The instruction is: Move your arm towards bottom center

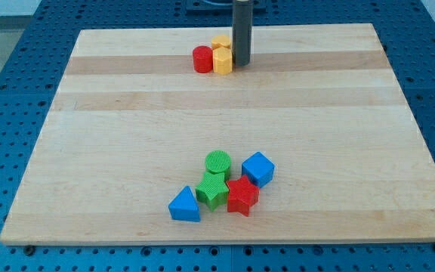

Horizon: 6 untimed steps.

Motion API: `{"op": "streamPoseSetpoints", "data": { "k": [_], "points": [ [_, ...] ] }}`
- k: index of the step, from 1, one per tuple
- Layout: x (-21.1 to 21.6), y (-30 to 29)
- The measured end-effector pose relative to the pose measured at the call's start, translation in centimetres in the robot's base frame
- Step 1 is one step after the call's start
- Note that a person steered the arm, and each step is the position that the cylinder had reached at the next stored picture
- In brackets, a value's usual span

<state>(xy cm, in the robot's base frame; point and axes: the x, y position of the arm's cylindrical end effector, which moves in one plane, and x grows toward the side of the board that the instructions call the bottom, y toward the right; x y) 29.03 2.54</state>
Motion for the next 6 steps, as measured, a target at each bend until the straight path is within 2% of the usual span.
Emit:
{"op": "streamPoseSetpoints", "data": {
  "k": [2,3,4,5,6],
  "points": [
    [-0.5,0.0],
    [4.1,0.8],
    [8.2,4.5],
    [15.3,9.3],
    [23.4,11.1]
  ]
}}
